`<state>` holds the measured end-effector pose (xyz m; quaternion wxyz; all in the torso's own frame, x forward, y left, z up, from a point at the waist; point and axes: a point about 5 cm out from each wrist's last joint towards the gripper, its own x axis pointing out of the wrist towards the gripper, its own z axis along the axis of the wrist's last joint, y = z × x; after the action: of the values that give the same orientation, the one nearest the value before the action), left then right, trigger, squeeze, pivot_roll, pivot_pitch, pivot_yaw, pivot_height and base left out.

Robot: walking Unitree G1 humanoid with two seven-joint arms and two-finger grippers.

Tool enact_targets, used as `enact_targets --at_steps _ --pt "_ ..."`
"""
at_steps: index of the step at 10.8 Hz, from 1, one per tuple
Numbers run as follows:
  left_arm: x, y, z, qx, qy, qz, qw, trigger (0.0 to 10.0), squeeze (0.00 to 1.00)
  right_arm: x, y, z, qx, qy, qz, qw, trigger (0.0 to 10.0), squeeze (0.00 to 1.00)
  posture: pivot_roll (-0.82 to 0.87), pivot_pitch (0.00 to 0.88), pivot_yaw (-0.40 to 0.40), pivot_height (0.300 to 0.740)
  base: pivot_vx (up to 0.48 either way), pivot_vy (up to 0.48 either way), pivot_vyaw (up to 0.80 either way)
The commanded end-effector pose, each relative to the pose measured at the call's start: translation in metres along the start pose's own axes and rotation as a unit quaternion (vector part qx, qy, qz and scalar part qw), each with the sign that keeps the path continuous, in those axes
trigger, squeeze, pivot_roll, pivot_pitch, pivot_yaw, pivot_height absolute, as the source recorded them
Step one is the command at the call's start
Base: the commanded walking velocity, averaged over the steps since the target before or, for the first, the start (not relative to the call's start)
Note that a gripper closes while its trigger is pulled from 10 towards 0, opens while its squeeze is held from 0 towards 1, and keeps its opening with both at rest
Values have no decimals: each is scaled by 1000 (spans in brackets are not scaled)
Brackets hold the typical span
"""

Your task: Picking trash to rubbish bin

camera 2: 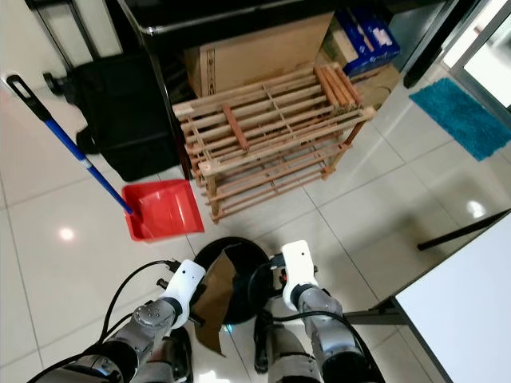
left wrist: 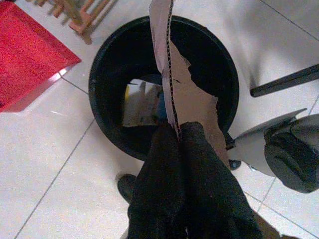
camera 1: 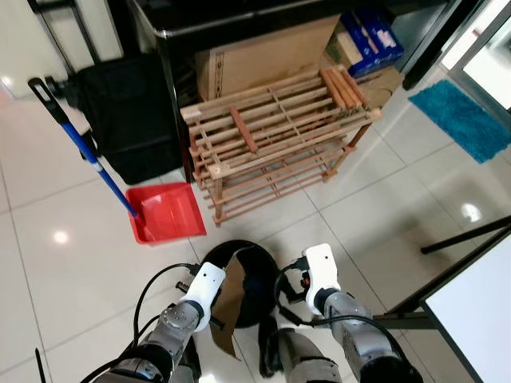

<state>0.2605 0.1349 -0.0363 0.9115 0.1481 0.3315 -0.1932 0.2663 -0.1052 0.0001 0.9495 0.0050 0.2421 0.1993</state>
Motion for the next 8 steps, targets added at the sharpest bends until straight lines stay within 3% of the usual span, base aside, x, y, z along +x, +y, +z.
enact_targets --at_steps 1,7,8 --pt "-1 -7 -10 -8 15 -16 1000 10000 1000 -7 -3 -13 6 26 -3 1000 10000 0 -191 335 -123 740 0 0 0" --pt "-2 6 -5 3 4 31 1000 10000 1000 -10 -1 -15 15 33 -2 999 10000 0 -181 339 -124 740 0 0 0" --pt "-2 8 -4 1 1 42 999 10000 0 -10 -3 -16 16 35 -5 999 10000 0 -170 330 -119 740 0 0 0"
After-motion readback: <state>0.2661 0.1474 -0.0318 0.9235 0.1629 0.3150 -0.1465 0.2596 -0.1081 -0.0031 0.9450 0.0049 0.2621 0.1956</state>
